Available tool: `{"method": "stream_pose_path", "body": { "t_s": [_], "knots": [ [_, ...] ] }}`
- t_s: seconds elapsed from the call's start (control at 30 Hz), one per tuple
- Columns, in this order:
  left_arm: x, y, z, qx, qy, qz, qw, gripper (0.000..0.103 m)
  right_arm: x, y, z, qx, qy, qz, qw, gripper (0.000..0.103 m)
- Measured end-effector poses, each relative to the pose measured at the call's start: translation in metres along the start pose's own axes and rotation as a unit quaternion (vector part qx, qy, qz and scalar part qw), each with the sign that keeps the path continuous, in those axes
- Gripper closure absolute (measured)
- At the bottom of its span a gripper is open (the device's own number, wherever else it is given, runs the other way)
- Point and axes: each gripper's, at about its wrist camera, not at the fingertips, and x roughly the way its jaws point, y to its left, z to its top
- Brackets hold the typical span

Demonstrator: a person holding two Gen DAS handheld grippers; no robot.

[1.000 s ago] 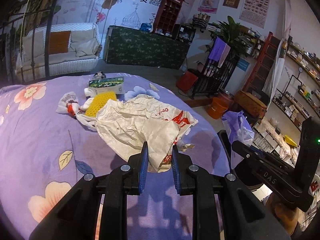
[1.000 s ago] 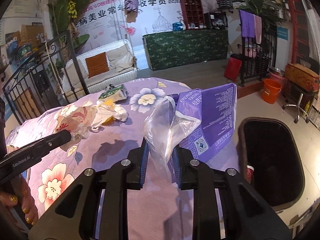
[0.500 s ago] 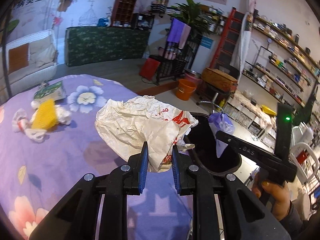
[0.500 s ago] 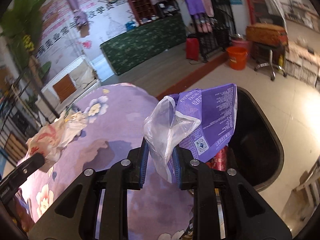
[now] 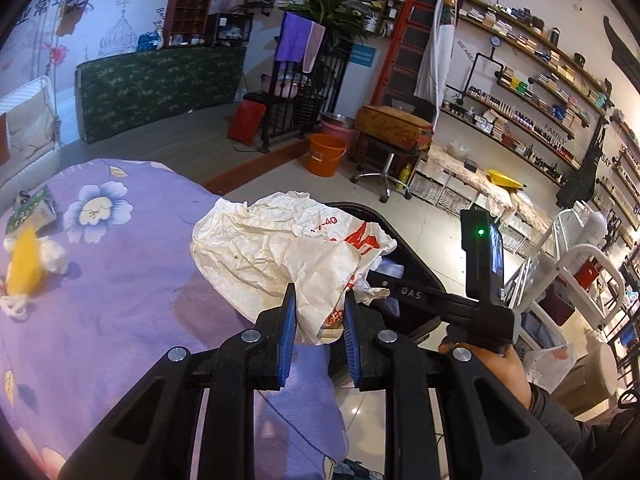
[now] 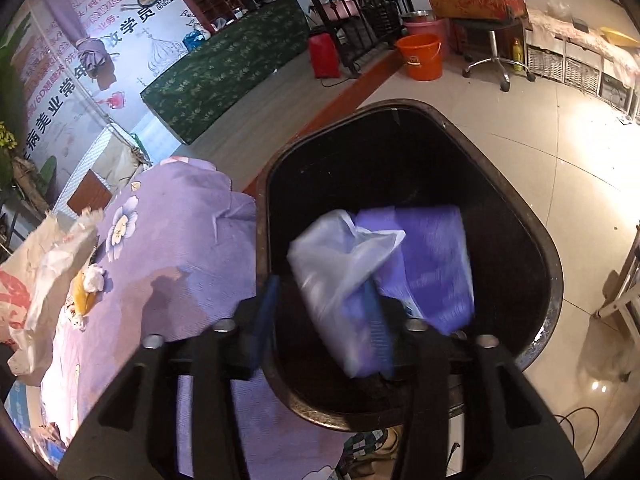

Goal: Collect trash
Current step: 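Release the clear bag into the black bin from the right tool while the left tool carries the white bag, then drop the white red-print bag into the black bin by opening the left tool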

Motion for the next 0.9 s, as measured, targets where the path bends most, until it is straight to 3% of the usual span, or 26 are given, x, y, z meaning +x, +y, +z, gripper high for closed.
{"method": "stream_pose_path", "body": {
  "t_s": [0.17,0.27,0.4,0.63,0.9],
  "knots": [
    [0.011,-0.007,-0.001,0.003,0.014,-0.012,0.9998,0.082,-0.024,0.007,0.003,-0.024,-0.042,-0.033,0.998,0.041],
    [0.024,-0.012,0.0,0.004,0.029,-0.027,0.9992,0.082,-0.045,0.003,0.007,-0.029,-0.078,-0.054,0.995,0.029],
    [0.043,-0.022,0.004,0.012,0.048,-0.049,0.9976,0.082,-0.073,-0.006,0.011,-0.029,-0.119,-0.079,0.989,0.023],
    [0.085,-0.042,0.009,0.015,0.094,-0.085,0.9918,0.082,-0.098,-0.028,0.013,-0.004,-0.143,-0.094,0.985,0.022],
    [0.112,-0.068,0.008,0.051,0.122,-0.084,0.9877,0.082,-0.111,-0.047,0.015,0.022,-0.162,-0.112,0.98,0.021]
  ]
}}
